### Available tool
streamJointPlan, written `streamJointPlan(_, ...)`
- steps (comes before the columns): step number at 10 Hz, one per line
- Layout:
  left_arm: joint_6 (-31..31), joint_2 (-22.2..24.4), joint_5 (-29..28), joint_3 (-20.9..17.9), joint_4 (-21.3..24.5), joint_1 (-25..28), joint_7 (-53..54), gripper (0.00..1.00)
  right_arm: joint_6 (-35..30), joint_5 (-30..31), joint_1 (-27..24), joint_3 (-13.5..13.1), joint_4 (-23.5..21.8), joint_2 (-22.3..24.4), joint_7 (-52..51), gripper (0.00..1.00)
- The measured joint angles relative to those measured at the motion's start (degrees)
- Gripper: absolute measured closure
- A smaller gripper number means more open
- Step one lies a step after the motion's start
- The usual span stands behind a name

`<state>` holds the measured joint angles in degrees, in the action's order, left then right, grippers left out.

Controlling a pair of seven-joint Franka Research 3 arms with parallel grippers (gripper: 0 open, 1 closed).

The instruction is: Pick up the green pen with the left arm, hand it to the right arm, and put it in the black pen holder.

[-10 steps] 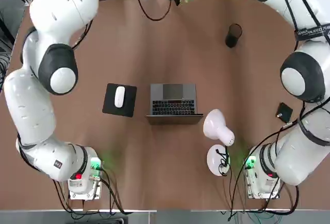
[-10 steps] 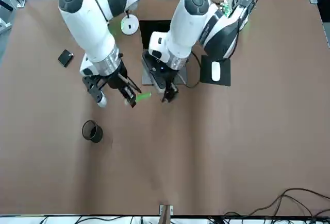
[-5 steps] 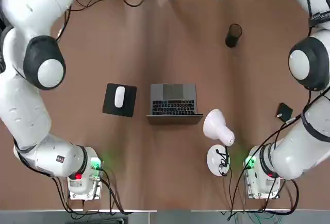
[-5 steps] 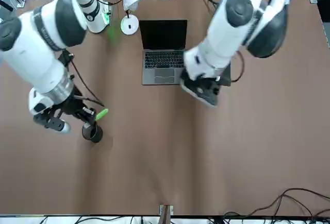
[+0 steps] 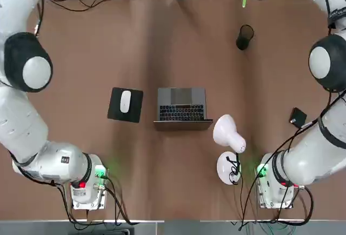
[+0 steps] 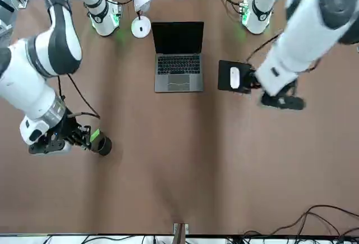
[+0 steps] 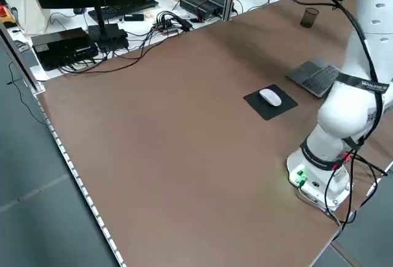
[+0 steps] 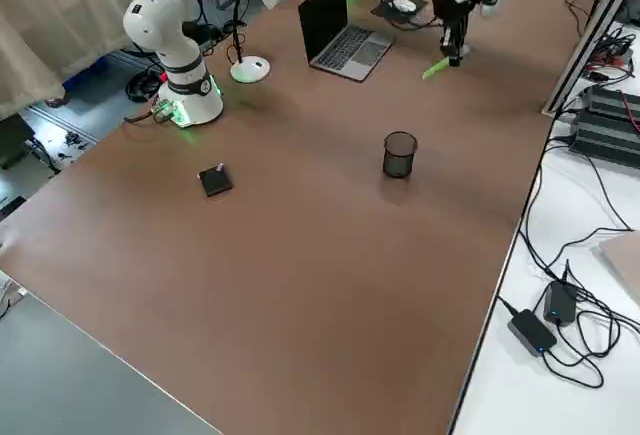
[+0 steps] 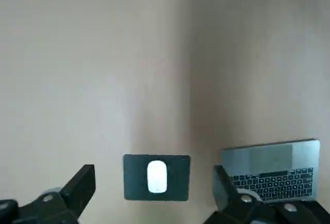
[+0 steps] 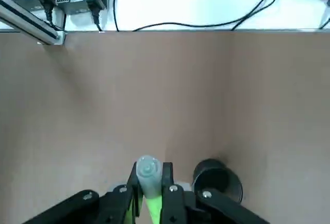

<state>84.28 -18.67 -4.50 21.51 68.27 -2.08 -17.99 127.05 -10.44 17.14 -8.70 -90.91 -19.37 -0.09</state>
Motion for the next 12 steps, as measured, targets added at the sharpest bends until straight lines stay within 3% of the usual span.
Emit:
streamJointPlan(3, 1.36, 0.25, 0.01, 0.22, 0.59, 4.78, 1.53, 0.0, 15.76, -0.63, -1.85, -0.01, -11.7, 0.3, -5.25, 0.82)
streamJointPlan(4, 1.83, 0.53, 0.01, -0.76, 0.79, 5.31, 3.39, 0.0, 17.43, -0.63, -3.24, -0.01, -13.41, 0.27, -6.34, 0.82)
streamJointPlan(6, 3.0, 2.34, 1.34, -6.82, 2.3, 4.76, 9.33, 0.0, 17.62, -0.66, -5.3, 0.0, -14.97, 0.2, -8.2, 0.82)
streamJointPlan(9, 7.23, 10.27, 5.43, -18.24, 12.4, 1.55, 18.53, 0.0, 22.53, -0.67, -5.0, 1.01, -18.69, 0.0, -8.34, 0.82)
streamJointPlan(10, 8.12, 13.64, 5.89, -20.44, 16.64, 1.15, 20.63, 0.0, 23.28, -0.67, -4.87, 1.48, -19.42, -0.31, -8.34, 0.82)
streamJointPlan(12, 8.42, 17.75, 5.92, -21.2, 21.81, 1.95, 21.95, 0.0, 23.95, -0.67, -4.72, 1.74, -19.87, -1.49, -8.35, 0.82)
